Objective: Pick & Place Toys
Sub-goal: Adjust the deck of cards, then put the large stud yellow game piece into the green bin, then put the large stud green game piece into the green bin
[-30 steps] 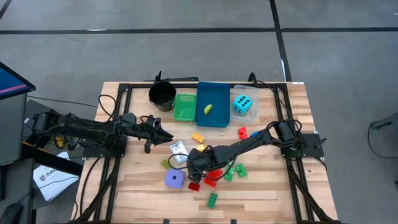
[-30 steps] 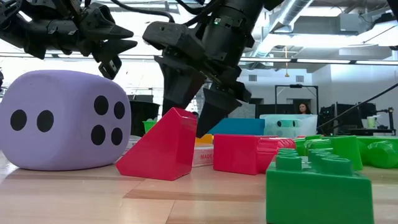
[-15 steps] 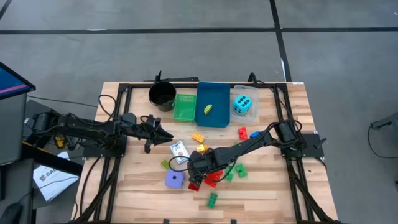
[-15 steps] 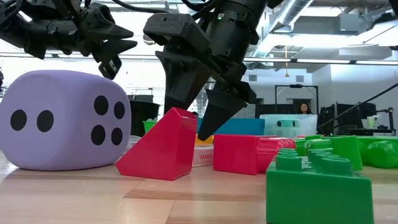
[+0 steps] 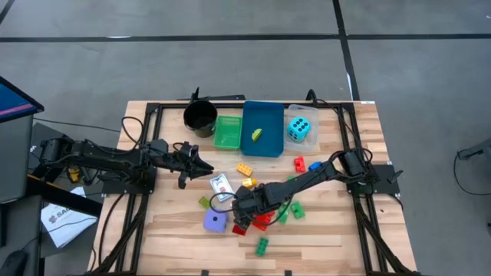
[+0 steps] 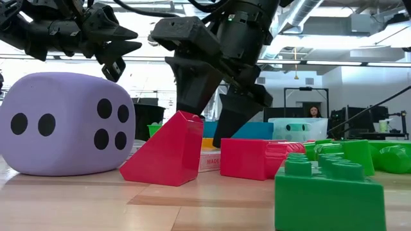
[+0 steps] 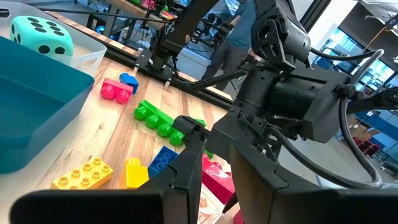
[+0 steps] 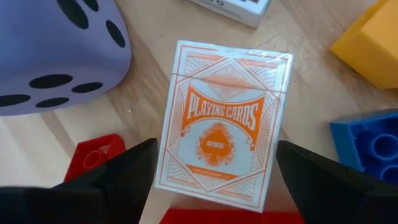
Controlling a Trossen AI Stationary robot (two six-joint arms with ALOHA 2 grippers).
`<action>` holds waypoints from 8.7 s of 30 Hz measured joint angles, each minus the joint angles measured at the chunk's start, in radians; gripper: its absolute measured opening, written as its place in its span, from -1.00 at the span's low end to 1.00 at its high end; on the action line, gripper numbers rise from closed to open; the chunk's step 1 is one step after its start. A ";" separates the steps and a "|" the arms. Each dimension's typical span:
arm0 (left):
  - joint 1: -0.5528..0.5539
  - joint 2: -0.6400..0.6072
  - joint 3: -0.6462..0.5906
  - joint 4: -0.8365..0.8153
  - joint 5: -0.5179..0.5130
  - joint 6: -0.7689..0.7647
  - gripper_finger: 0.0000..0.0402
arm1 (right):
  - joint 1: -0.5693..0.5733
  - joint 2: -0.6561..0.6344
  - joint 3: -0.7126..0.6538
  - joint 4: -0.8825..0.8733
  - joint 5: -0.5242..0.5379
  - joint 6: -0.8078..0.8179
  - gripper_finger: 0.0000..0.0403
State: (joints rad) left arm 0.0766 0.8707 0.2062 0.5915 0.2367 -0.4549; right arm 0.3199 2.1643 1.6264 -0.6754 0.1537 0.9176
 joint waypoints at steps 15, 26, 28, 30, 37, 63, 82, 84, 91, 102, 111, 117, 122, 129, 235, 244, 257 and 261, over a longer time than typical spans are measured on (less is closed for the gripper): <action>0.000 0.000 0.000 0.000 0.000 -0.023 -0.62 | -0.035 -0.005 -0.071 0.033 -0.088 0.044 0.60; 0.000 0.000 0.000 -0.001 0.000 -0.024 -0.62 | -0.047 0.003 -0.113 0.313 -0.240 -0.018 0.49; 0.000 0.000 0.000 -0.001 0.000 -0.024 -0.62 | -0.045 0.004 -0.113 0.384 -0.314 -0.045 0.44; 0.000 0.000 0.000 -0.001 0.000 -0.024 -0.62 | -0.041 0.004 -0.112 0.455 -0.364 -0.066 0.39; 0.000 0.000 0.000 -0.001 0.000 -0.023 -0.62 | -0.032 0.003 -0.112 0.499 -0.366 -0.082 0.05; 0.001 0.000 0.000 -0.076 -0.135 0.137 -0.62 | -0.159 0.001 -0.111 0.422 -0.017 -0.429 0.09; 0.003 0.000 0.000 -0.179 -0.409 0.422 -0.62 | -0.263 -0.030 -0.112 0.098 0.031 -0.590 0.44; 0.003 0.000 0.000 -0.179 -0.409 0.422 -0.62 | -0.262 -0.060 -0.109 0.087 0.031 -0.628 0.44; 0.003 0.000 0.000 -0.165 -0.409 0.410 -0.62 | -0.261 -0.189 -0.109 0.065 0.028 -0.788 0.44; 0.003 0.000 0.000 -0.166 -0.407 0.311 -0.62 | -0.262 -0.286 -0.110 -0.187 -0.011 -1.023 0.44; 0.001 0.000 0.000 -0.180 -0.376 0.308 -0.62 | -0.246 -0.174 -0.110 -0.168 -0.063 -1.094 0.44; 0.001 0.000 0.000 -0.215 -0.371 0.307 -0.62 | -0.251 -0.111 -0.111 -0.169 -0.047 -1.105 0.44; 0.001 0.000 0.000 -0.213 -0.372 0.308 -0.62 | -0.268 -0.077 -0.111 -0.162 -0.043 -1.101 0.44; 0.001 0.000 0.000 -0.219 -0.371 0.307 -0.62 | -0.285 -0.047 -0.110 -0.132 -0.047 -1.090 0.39; -0.038 -0.568 0.000 -0.656 -0.430 0.291 -0.62 | -0.544 -0.115 -0.109 0.665 0.081 -0.818 0.31; -0.038 -0.561 0.000 -0.654 -0.430 0.292 -0.62 | -0.520 -0.133 -0.110 0.602 0.083 -0.821 0.72; -0.038 -0.471 0.000 -0.573 -0.445 0.313 -0.62 | -0.309 -0.380 -0.109 0.237 0.246 -0.758 0.44; -0.038 -0.435 0.000 -0.498 -0.460 0.347 -0.62 | -0.200 -0.429 -0.109 0.096 0.431 -0.673 0.41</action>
State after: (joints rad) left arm 0.0387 0.4358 0.2062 0.0934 -0.2230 -0.1081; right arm 0.1201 1.7353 1.5173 -0.5794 0.5845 0.2442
